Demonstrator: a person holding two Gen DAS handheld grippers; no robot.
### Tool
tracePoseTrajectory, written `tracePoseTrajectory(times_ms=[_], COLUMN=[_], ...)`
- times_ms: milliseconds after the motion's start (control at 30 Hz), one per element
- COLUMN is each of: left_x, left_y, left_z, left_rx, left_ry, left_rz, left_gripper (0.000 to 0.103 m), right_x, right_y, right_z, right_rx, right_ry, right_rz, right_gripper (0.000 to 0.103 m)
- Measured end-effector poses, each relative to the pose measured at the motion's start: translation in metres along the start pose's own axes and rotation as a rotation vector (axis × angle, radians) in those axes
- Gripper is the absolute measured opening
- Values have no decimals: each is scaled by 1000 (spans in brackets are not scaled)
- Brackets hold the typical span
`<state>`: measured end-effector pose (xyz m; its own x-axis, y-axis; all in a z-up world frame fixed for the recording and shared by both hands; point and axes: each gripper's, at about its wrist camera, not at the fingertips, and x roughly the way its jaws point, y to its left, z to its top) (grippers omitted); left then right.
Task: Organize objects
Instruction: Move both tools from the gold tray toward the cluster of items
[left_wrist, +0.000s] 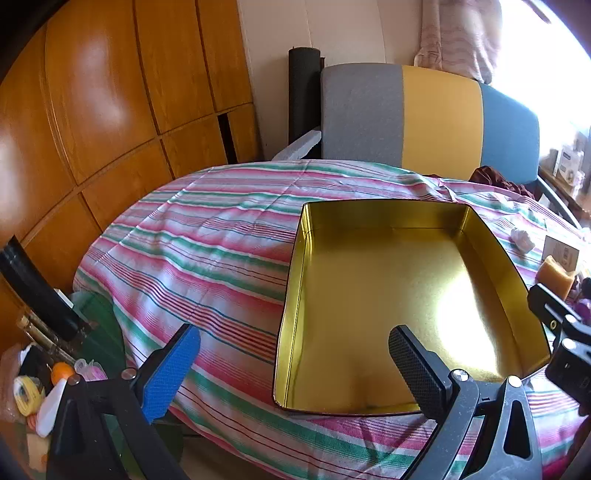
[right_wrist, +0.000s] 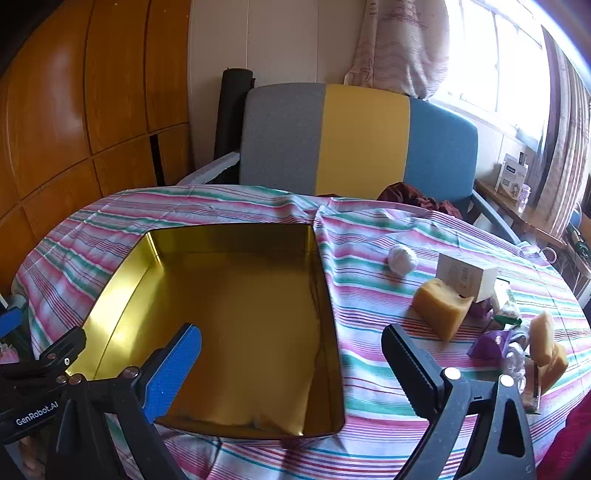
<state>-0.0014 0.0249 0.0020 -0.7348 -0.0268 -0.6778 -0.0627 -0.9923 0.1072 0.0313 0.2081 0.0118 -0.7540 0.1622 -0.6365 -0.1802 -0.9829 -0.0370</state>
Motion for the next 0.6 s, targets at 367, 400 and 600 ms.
tracePoseTrajectory(times_ms=[367, 400, 600], left_x=[-5, -5, -5], left_y=[-10, -11, -18], left_z=[0, 0, -1], left_rx=[34, 39, 60], left_ry=[-9, -8, -4], left_rz=[-10, -12, -22], left_gripper=[103, 103, 103], right_x=[-4, -4, -4], right_y=[-17, -19, -32], right_z=[1, 1, 4], right_rx=[23, 24, 35], right_ry=[-2, -2, -2], right_rz=[-12, -12, -24], right_gripper=[100, 100, 100])
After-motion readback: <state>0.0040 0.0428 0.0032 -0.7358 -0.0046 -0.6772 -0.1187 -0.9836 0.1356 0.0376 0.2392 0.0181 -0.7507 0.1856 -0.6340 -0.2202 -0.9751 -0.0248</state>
